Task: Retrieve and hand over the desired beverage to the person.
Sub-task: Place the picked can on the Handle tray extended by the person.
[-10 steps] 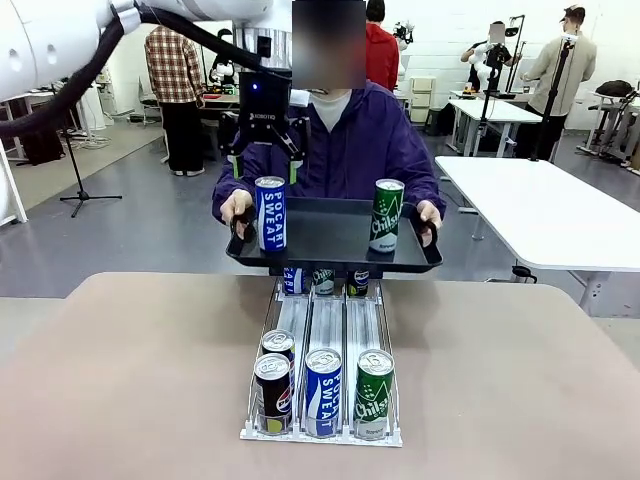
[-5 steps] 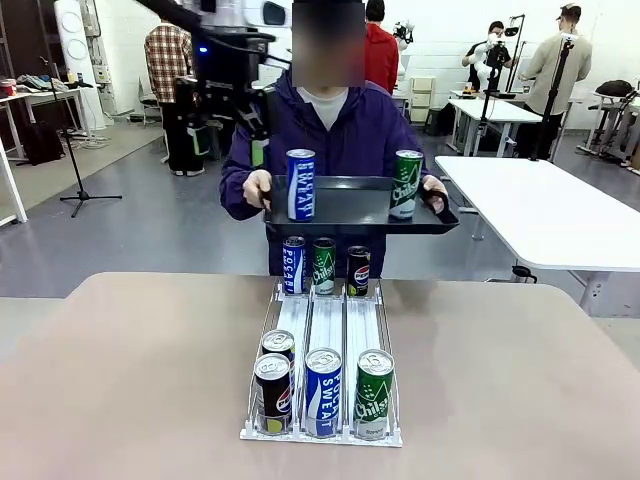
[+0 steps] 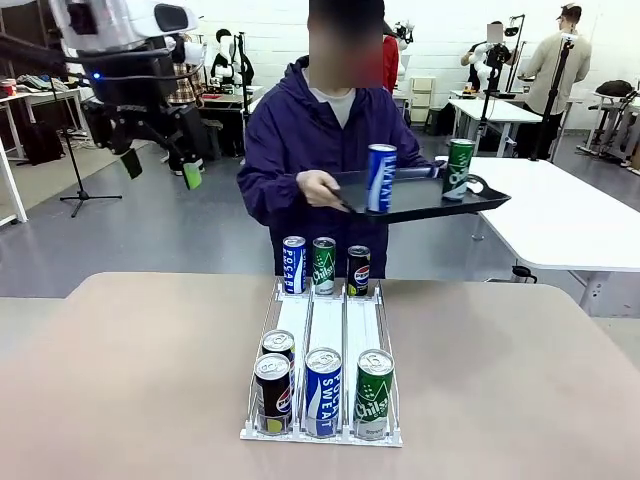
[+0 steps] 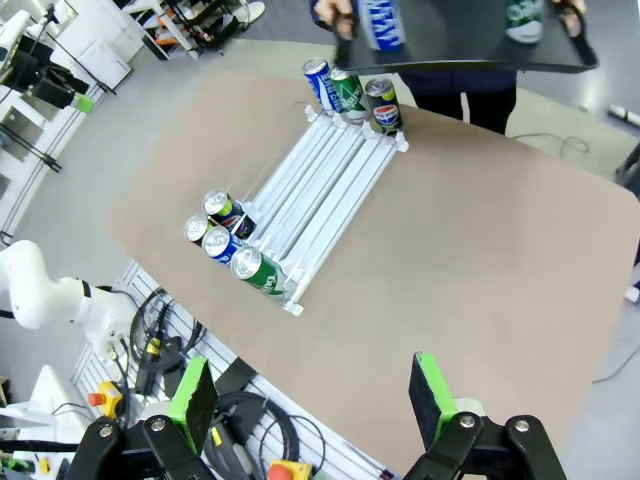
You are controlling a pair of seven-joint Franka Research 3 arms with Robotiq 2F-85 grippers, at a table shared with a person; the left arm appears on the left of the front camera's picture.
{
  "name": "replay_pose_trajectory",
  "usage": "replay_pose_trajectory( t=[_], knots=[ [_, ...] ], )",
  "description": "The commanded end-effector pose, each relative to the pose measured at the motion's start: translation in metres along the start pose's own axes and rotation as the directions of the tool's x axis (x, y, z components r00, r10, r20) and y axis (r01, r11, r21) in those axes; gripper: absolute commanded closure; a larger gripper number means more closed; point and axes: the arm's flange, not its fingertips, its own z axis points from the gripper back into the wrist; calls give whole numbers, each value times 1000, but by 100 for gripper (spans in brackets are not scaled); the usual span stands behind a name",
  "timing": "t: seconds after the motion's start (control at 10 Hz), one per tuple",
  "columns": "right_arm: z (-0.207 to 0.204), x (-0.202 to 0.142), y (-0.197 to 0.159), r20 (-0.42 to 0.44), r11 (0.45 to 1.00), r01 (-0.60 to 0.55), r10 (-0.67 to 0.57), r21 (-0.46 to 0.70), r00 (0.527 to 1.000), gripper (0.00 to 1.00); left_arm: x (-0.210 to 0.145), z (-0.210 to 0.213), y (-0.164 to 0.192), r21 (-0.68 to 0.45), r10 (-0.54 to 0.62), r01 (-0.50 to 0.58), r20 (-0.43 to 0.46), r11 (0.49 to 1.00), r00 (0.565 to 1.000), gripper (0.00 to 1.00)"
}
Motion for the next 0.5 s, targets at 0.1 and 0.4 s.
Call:
replay_pose_trajectory(
  t=[0.1, 0.4],
  knots=[
    [-1, 1, -2, -9, 1000, -11, 11, 3, 1000, 0, 9, -12, 19, -36, 39, -40, -11, 999, 999, 0],
    [-1, 1, -2, -9, 1000, -11, 11, 3, 1000, 0, -2, -2, 5, -10, 15, -15, -1, 1000, 1000, 0]
  ],
)
